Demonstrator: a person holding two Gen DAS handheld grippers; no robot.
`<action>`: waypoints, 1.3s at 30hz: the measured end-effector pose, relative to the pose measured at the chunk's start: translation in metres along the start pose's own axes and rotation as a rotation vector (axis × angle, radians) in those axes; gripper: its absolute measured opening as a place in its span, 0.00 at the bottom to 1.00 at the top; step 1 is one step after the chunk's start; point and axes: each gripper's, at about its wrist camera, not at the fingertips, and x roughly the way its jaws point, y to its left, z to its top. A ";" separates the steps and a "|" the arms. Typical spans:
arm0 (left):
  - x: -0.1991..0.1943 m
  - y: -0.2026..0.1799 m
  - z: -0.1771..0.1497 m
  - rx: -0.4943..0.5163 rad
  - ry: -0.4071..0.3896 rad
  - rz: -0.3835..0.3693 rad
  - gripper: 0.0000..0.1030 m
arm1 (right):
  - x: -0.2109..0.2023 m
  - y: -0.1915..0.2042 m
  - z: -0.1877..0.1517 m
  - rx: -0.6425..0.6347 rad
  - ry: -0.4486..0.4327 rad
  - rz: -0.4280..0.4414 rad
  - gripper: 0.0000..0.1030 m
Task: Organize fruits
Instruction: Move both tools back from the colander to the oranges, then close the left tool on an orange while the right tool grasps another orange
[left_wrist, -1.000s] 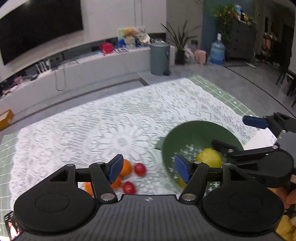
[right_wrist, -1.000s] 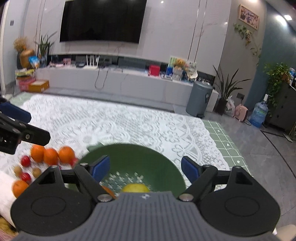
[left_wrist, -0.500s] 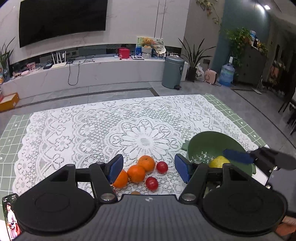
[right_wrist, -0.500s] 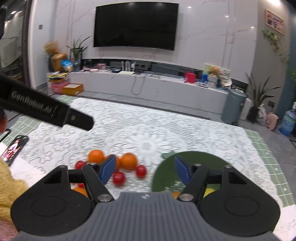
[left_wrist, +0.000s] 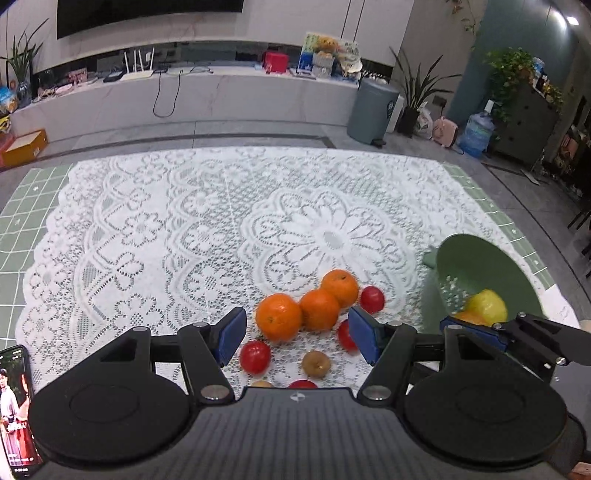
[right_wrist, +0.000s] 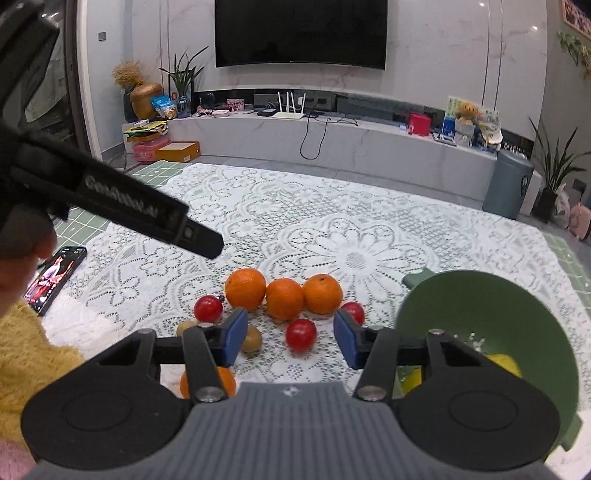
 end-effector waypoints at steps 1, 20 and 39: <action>0.004 0.000 0.000 0.004 0.006 0.004 0.72 | 0.003 0.001 0.000 -0.001 0.002 0.000 0.47; 0.068 0.023 -0.005 -0.070 0.077 -0.067 0.66 | 0.077 0.013 0.004 -0.093 0.041 0.010 0.38; 0.099 0.048 -0.006 -0.246 0.131 -0.176 0.61 | 0.111 0.007 0.002 -0.035 0.085 0.027 0.42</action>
